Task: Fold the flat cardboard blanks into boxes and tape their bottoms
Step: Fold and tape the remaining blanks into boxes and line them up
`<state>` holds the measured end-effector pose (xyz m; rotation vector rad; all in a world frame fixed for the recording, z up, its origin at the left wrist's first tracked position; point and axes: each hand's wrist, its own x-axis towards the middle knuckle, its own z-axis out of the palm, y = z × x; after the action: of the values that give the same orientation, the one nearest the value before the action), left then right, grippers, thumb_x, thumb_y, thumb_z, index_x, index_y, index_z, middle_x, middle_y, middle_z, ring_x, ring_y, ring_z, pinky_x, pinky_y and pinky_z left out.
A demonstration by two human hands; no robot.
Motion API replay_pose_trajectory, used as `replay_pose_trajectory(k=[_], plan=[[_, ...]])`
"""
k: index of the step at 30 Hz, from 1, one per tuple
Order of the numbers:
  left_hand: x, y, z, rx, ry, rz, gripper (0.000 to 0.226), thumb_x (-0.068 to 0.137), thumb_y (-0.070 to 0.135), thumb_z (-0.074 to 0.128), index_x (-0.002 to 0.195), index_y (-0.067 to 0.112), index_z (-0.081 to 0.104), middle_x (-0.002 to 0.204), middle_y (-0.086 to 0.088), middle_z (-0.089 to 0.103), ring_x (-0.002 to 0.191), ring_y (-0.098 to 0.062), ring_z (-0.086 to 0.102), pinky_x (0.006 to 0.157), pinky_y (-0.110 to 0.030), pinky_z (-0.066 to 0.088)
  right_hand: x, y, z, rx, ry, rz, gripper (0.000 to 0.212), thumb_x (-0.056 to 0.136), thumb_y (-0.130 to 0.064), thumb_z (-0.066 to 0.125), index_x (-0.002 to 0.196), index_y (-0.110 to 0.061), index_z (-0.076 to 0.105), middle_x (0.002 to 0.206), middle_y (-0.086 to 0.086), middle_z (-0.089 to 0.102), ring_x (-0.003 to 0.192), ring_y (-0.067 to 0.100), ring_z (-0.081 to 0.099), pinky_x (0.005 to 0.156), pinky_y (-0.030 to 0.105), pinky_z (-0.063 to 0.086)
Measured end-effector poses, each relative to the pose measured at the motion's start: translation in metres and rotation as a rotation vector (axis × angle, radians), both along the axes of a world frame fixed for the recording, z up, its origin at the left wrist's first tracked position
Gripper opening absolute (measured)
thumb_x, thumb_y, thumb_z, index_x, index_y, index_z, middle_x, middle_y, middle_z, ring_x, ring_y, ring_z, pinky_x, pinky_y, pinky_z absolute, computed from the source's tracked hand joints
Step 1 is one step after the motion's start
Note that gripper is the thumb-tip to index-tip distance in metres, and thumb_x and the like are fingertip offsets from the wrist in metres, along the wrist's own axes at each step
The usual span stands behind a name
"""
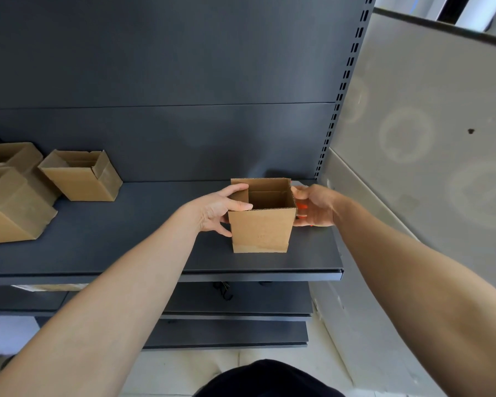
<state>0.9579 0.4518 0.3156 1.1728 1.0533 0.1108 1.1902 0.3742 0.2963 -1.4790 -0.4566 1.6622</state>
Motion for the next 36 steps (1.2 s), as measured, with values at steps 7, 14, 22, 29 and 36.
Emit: replay_pose_trajectory(k=[7,14,22,29,36], plan=[[0.003,0.001,0.001,0.001,0.023,-0.044,0.068,0.084,0.01,0.069,0.134,0.047,0.041,0.137,-0.006,0.037,0.125,-0.037,0.04,0.103,-0.064,0.035,-0.006,0.007,0.012,-0.059,-0.082,0.028,0.023,0.098,-0.015,0.051,0.12,-0.016,0.056,0.123,0.01,0.061,0.107,0.031,0.06,0.081,0.05,0.053],[0.009,-0.002,-0.003,0.022,0.044,-0.063,0.067,0.083,0.018,0.071,0.135,0.048,0.042,0.14,-0.008,0.042,0.125,-0.036,0.041,0.097,-0.06,0.038,-0.019,0.015,0.01,-0.137,-0.36,0.136,0.027,0.097,-0.016,0.054,0.123,-0.015,0.051,0.108,0.009,0.064,0.091,0.025,0.065,0.082,0.049,0.055],[-0.005,0.001,-0.013,-0.009,-0.059,-0.12,0.094,0.056,0.044,0.082,0.139,0.045,0.04,0.149,0.001,0.032,0.135,-0.032,0.028,0.108,-0.061,0.027,-0.017,0.01,0.004,-0.078,-0.361,0.095,0.017,0.096,-0.012,0.055,0.111,-0.021,0.059,0.098,0.006,0.069,0.087,0.023,0.069,0.078,0.045,0.057],[-0.005,0.006,-0.012,-0.006,-0.017,-0.174,0.092,0.058,0.038,0.084,0.139,0.046,0.04,0.152,-0.002,0.029,0.139,-0.033,0.023,0.109,-0.059,0.028,-0.002,-0.001,0.006,0.019,0.028,0.049,0.025,0.095,-0.022,0.046,0.116,-0.014,0.057,0.098,0.01,0.068,0.088,0.032,0.064,0.091,0.054,0.047],[0.004,0.001,-0.019,0.11,0.036,-0.024,0.059,0.069,0.035,0.081,0.123,0.04,0.059,0.129,0.002,0.053,0.126,-0.025,0.044,0.102,-0.058,0.04,-0.008,0.009,0.009,-0.055,-0.033,0.024,0.039,0.095,-0.051,0.045,0.109,-0.018,0.061,0.111,0.01,0.063,0.108,0.038,0.058,0.098,0.062,0.041]])
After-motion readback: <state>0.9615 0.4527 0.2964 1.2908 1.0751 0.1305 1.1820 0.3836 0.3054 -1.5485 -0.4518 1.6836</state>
